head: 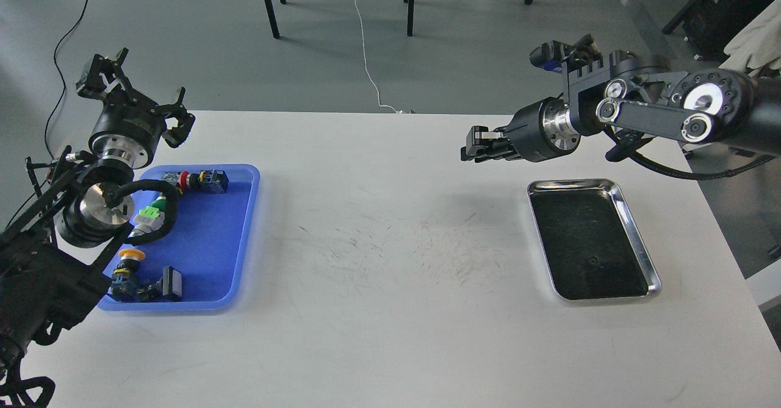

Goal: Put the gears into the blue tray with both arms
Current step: 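Lift the black part and carry it toward the table center, then lower the black part onto the table and open the right gripper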

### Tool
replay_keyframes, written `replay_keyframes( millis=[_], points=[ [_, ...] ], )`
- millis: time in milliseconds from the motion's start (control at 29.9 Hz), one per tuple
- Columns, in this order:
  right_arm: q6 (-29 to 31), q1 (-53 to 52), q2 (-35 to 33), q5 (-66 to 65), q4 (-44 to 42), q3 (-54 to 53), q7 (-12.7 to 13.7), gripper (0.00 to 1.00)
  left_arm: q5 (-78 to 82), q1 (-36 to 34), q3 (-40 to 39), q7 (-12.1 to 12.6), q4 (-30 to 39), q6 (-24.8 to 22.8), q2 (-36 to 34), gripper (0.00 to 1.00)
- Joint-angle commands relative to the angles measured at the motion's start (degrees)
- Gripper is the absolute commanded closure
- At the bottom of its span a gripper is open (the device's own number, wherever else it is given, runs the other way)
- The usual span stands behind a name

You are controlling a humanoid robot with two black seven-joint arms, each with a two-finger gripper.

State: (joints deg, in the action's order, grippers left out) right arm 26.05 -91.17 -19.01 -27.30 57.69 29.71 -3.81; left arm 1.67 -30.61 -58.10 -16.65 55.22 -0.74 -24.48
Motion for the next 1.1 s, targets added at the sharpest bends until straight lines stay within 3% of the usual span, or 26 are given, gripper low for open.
replay_keyframes(
  millis=[0,201,401,736,1070],
  points=[
    [-2.4,0.4,7.8,3.9,-0.3,-2.1,-0.1,0.98,0.0,-0.1,0.0,0.1,-0.6,-0.3,-0.3,0.02],
    [-7.2,6.0,19.0,4.3,-3.8,-5.3,-0.1,0.96,0.0,-0.1,0.0,0.2,-0.6,-0.4,-0.3,0.02],
    [-11.3,13.8,19.0,4.2,-5.9,-7.0,0.3,0.96,0.0,0.4,-0.1,0.0,-0.6,-0.5,-0.7,0.02],
    [-11.6,18.5,19.0,4.7,-6.5,-10.6,0.6,0.96,0.0,0.5,-0.1,0.0,-0.6,-0.6,-1.5,0.02],
    [-12.7,23.5,19.0,4.4,-5.7,-10.5,4.7,0.93,0.0,-0.2,-0.1,0.0,-0.6,-0.5,-1.3,0.02]
  ],
)
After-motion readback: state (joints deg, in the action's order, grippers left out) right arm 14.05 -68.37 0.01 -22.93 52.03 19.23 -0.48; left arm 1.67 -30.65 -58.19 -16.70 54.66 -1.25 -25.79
